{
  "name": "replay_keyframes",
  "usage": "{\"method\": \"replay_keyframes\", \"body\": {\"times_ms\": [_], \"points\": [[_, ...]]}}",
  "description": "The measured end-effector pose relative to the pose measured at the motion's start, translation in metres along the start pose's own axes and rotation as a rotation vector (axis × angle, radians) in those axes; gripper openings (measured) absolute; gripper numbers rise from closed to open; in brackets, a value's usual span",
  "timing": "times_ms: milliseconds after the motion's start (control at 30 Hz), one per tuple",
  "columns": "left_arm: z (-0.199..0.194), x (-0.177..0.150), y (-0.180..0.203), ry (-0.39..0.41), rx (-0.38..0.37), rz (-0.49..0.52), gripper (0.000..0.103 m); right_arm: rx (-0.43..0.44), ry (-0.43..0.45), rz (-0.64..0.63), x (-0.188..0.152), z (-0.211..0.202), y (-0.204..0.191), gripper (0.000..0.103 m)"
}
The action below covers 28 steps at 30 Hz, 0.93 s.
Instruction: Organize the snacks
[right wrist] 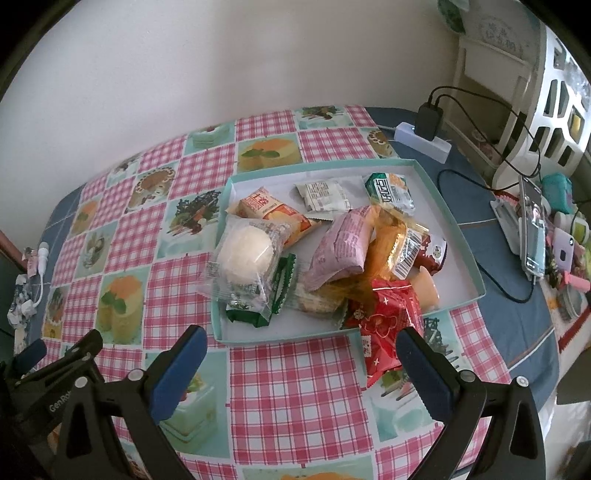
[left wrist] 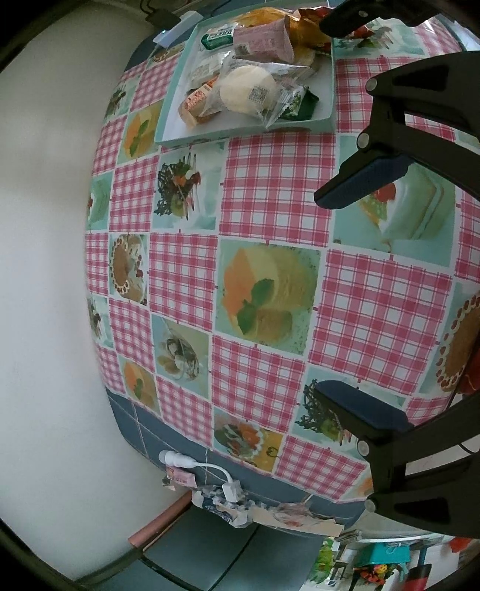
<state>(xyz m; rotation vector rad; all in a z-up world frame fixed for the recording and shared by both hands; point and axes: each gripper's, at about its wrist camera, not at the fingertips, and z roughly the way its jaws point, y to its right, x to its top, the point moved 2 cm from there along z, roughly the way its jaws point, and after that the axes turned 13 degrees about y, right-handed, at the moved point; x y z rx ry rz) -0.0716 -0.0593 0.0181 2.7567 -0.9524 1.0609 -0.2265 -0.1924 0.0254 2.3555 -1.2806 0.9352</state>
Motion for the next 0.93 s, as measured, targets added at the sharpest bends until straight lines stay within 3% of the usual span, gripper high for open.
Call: {"method": "replay_keyframes", "body": {"times_ms": [933], "points": [[0.0026, 0.0004, 0.0023, -0.016, -0.006, -0.013, 0.094, 0.004, -0.012, -0.007, -0.0009, 0.0034, 0.0006, 0.103]]}}
